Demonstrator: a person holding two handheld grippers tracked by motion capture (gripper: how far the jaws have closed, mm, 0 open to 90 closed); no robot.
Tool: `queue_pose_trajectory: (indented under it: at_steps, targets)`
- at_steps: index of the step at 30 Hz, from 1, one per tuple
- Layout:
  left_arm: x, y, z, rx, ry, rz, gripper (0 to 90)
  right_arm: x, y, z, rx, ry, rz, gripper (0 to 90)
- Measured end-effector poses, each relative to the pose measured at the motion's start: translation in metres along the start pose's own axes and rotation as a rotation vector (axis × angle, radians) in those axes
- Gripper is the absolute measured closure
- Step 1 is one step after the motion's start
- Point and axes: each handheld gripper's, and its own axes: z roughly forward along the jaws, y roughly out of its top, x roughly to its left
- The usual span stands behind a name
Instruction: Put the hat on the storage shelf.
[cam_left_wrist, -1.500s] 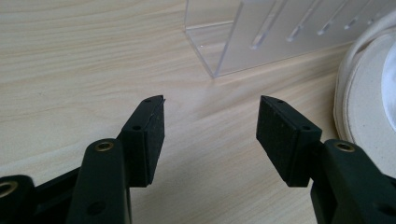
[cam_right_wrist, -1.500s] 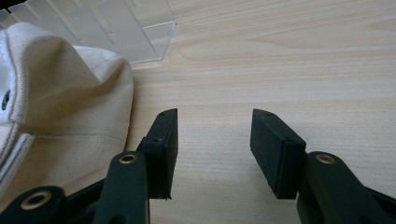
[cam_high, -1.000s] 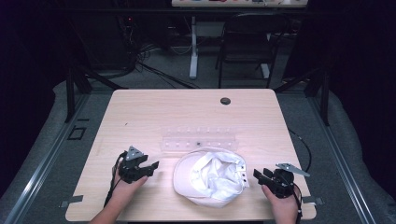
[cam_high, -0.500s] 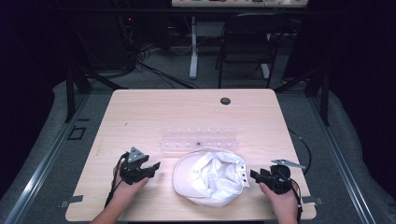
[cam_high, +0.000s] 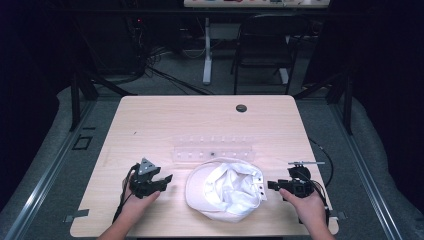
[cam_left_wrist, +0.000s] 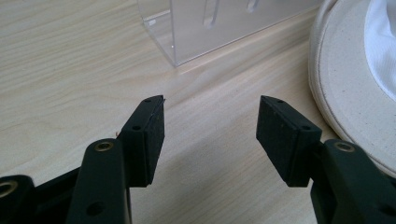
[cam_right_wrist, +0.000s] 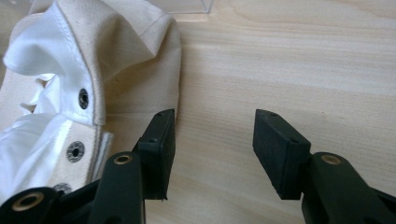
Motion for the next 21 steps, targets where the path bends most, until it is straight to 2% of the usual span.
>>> queue_pose_trajectory:
  at_steps: [1, 3, 7, 10, 11, 12, 16, 21]
  targets:
    - [0.0, 0.0, 0.0, -0.002, 0.003, 0.001, 42.6, 0.001, 0.004, -0.001, 0.02, 0.012, 0.007, 49.1]
    - [0.0, 0.0, 0.0, 0.0, 0.002, 0.001, 42.5, 0.002, 0.005, -0.002, 0.027, 0.01, 0.01, 48.9]
    - [0.0, 0.0, 0.0, 0.001, 0.003, -0.004, 42.5, 0.005, 0.012, -0.002, 0.083, 0.032, -0.008, 48.1]
    - [0.0, -0.001, 0.001, 0.003, 0.004, -0.004, 42.5, 0.007, 0.014, -0.002, 0.109, 0.041, -0.002, 48.0]
    - [0.0, -0.001, 0.001, 0.003, 0.004, -0.005, 42.6, 0.008, 0.015, -0.002, 0.118, 0.046, 0.015, 48.1]
    - [0.0, -0.001, 0.001, 0.003, 0.004, -0.005, 42.5, 0.008, 0.017, -0.003, 0.136, 0.046, 0.007, 48.2]
    - [-0.001, -0.001, 0.001, 0.003, 0.004, -0.004, 42.5, 0.008, 0.021, -0.007, 0.136, 0.055, 0.011, 48.3]
    - [-0.001, -0.001, 0.001, 0.003, 0.007, -0.002, 42.5, 0.011, 0.028, -0.016, 0.127, 0.087, 0.031, 48.0]
